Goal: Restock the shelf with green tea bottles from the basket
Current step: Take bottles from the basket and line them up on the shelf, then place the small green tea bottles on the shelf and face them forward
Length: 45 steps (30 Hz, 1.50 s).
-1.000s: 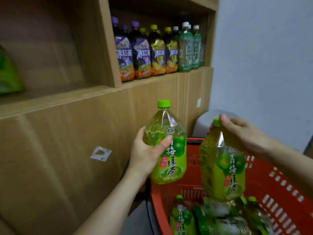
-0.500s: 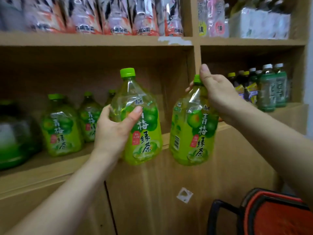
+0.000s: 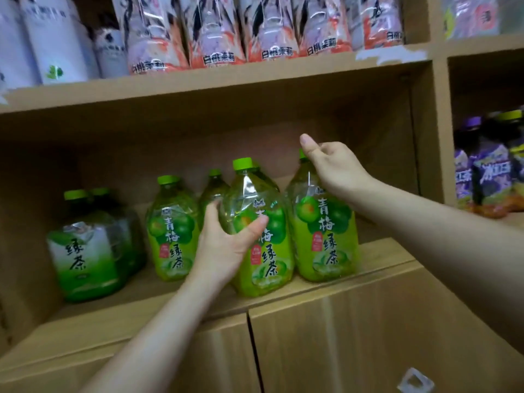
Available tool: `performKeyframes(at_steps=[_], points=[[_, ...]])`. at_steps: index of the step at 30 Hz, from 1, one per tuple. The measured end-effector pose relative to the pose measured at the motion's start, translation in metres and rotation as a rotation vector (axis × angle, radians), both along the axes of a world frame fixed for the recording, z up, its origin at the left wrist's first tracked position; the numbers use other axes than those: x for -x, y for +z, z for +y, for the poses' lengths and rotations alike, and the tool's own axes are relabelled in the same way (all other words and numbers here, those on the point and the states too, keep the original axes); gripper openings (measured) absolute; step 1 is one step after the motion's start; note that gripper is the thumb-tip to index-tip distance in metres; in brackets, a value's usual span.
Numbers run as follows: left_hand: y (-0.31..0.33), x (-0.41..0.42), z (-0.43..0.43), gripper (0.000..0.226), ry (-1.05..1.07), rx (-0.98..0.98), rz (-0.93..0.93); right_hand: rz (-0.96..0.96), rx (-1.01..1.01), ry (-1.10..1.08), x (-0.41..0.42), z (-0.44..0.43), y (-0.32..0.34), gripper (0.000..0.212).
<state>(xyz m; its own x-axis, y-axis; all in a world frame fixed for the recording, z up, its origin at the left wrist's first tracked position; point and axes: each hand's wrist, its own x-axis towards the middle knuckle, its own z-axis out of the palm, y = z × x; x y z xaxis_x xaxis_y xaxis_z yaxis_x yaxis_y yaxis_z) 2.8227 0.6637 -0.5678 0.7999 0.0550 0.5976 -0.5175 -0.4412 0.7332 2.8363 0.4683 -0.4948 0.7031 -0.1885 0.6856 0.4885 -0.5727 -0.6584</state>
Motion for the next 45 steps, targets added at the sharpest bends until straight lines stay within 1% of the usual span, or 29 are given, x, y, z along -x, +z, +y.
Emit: performKeyframes(at_steps=[1,2,3,4,6,8,10,14,20,23,27,29,32,35,37,39,42,44,45], points=[[0.000,0.000,0.004,0.094,0.050,-0.128,-0.084,-0.031,0.037,-0.027,0.002,0.000,-0.003,0.061],[-0.002,0.000,0.008,0.097,0.096,-0.278,-0.175,-0.034,0.102,-0.060,0.004,-0.001,-0.009,0.063],[-0.004,0.001,0.011,0.103,0.134,-0.430,-0.240,-0.006,0.183,-0.089,0.011,-0.001,-0.018,0.074],[-0.005,0.003,0.013,0.109,0.162,-0.555,-0.265,0.059,0.252,-0.114,0.021,-0.001,-0.028,0.087],[-0.008,0.005,0.016,0.118,0.214,-0.681,-0.278,0.197,0.347,-0.126,0.041,0.000,-0.053,0.106],[-0.009,0.004,0.019,0.123,0.271,-0.749,-0.328,0.256,0.422,-0.162,0.048,0.002,-0.072,0.117],[-0.007,0.002,0.022,0.125,0.295,-0.775,-0.362,0.231,0.420,-0.178,0.042,0.003,-0.078,0.122],[-0.005,-0.008,0.032,0.126,0.371,-0.828,-0.403,0.222,0.338,-0.069,0.024,0.009,-0.075,0.124],[0.000,-0.033,0.045,0.126,0.522,-0.959,-0.385,0.242,0.415,-0.147,-0.009,0.034,-0.074,0.131],[0.004,-0.045,0.055,0.126,0.562,-0.988,-0.324,0.293,0.466,-0.139,-0.021,0.038,-0.068,0.127],[0.002,-0.059,0.063,0.119,0.539,-0.997,-0.252,0.373,0.528,-0.148,-0.032,0.045,-0.059,0.121],[0.003,-0.064,0.064,0.115,0.540,-1.006,-0.231,0.359,0.498,-0.141,-0.040,0.047,-0.061,0.121],[0.005,-0.072,0.064,0.113,0.565,-1.027,-0.167,0.317,0.355,-0.112,-0.053,0.052,-0.072,0.119],[0.003,-0.078,0.063,0.111,0.572,-1.046,-0.133,0.242,0.237,-0.147,-0.062,0.060,-0.080,0.115],[0.003,-0.079,0.063,0.110,0.563,-1.050,-0.114,0.245,0.232,-0.159,-0.062,0.062,-0.079,0.115],[0.003,-0.078,0.061,0.110,0.545,-1.044,-0.079,0.303,0.262,-0.145,-0.058,0.062,-0.079,0.116],[0.005,-0.073,0.054,0.111,0.539,-1.015,-0.024,0.397,0.310,0.004,-0.042,0.058,-0.078,0.117],[0.006,-0.064,0.045,0.109,0.527,-0.999,-0.006,0.392,0.322,0.049,-0.025,0.051,-0.080,0.107],[0.007,-0.057,0.038,0.105,0.508,-0.978,-0.027,0.354,0.344,0.031,-0.015,0.046,-0.081,0.097]])
